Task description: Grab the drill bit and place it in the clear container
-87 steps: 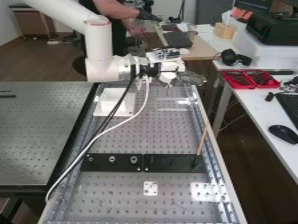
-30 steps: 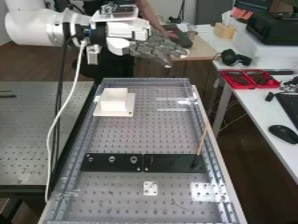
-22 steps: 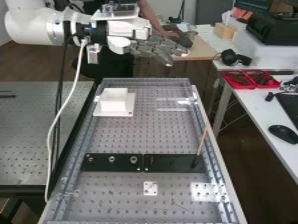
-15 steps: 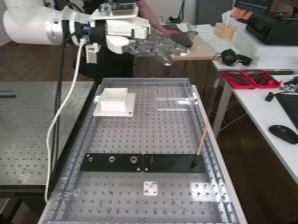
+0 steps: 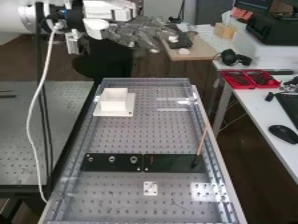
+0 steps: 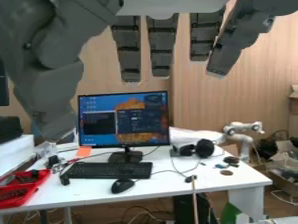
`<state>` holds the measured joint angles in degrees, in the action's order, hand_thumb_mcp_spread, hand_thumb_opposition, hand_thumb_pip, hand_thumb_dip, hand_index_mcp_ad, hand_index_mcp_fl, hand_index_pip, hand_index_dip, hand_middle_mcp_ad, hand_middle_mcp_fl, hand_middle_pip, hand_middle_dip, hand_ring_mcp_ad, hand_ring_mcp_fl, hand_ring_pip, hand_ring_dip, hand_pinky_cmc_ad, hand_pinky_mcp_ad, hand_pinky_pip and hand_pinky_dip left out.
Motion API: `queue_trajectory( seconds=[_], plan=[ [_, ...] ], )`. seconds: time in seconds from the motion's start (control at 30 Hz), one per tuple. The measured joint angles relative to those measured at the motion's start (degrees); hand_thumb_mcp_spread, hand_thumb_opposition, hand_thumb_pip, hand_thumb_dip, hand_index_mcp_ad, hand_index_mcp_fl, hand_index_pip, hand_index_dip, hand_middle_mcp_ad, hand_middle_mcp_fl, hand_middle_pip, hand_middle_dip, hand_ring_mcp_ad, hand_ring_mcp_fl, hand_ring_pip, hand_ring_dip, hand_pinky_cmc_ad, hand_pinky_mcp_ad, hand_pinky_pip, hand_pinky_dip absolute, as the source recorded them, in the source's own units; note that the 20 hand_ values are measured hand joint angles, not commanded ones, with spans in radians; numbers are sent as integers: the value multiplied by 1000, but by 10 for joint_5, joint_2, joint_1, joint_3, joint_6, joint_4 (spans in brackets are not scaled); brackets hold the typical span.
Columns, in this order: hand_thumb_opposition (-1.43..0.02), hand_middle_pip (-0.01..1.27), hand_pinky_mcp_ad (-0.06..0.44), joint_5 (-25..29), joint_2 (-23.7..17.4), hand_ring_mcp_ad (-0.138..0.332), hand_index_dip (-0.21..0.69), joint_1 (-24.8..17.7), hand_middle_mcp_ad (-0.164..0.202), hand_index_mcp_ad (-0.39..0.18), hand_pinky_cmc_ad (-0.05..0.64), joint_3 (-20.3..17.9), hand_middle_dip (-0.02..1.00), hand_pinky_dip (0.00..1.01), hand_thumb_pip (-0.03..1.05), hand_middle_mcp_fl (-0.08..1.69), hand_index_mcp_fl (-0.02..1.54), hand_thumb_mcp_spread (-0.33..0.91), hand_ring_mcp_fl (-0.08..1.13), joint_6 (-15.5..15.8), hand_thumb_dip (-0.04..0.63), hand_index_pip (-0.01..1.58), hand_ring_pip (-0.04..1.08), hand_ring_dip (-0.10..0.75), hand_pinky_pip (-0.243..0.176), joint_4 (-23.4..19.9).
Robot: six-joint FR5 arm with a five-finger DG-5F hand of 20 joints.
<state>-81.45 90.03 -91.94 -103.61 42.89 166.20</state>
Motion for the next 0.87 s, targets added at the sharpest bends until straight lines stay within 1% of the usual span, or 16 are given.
queue_trajectory(
  seconds=[0.07,0.1,0.17,0.23,0.27,0.33,0.37,0.4,0.47,0.53,0.6,0.7,0.73,0.77,0.83,0.87],
  plan=[
    [-707,103,152,-2,-10,197,253,5,75,-40,290,-2,216,531,583,152,188,243,-2,4,157,230,86,59,-75,9],
    [-698,101,152,-5,-14,201,253,9,75,-40,286,-2,216,532,576,152,222,239,-3,5,147,194,86,59,-75,16],
    [-681,103,152,-14,-20,201,271,16,75,-26,290,-2,216,538,557,152,243,237,-3,6,147,176,87,59,-75,32],
    [-679,103,152,-27,-23,199,276,25,75,-24,290,4,216,539,504,152,269,227,-3,8,126,148,87,59,-75,55],
    [-679,105,152,-30,-23,199,279,26,75,-24,290,6,216,536,501,154,291,208,-3,9,113,147,84,59,-75,61],
    [-679,103,152,-40,-24,199,290,30,73,-24,290,17,216,539,501,154,309,208,0,19,103,133,87,59,-75,88],
    [-679,106,154,-41,-23,199,290,31,73,-26,290,20,216,536,494,183,314,202,3,22,93,122,79,59,-75,94],
    [-679,106,152,-43,-22,199,300,32,72,-31,290,28,216,539,482,230,346,202,5,25,89,120,96,59,-73,108],
    [-679,106,152,-44,-19,199,312,35,73,-33,288,42,216,541,445,272,393,202,7,28,82,113,94,59,-73,134],
    [-679,106,152,-45,-18,199,311,40,70,-35,288,60,216,543,435,267,393,202,14,31,66,101,91,59,-75,158],
    [-679,106,152,-44,-17,202,311,44,75,-24,290,66,216,543,438,271,393,202,14,34,51,96,103,59,-75,167],
    [-679,106,150,-43,-17,202,314,47,66,-37,290,77,216,543,426,267,487,202,14,33,38,87,103,59,-75,182],
    [-679,106,150,-40,-18,201,311,49,72,-33,290,82,215,543,422,265,490,202,19,36,37,86,103,59,-75,186],
    [-679,106,148,-39,-18,199,309,49,68,-33,290,84,216,543,415,278,490,202,24,37,37,84,101,59,-75,187],
    [-679,106,154,-35,-22,204,316,52,72,-31,290,86,216,543,398,283,494,202,26,45,37,84,103,59,-75,187],
    [-679,106,157,-34,-23,215,323,52,72,-28,291,86,216,543,393,286,494,202,26,46,37,79,101,59,-75,187]
  ],
)
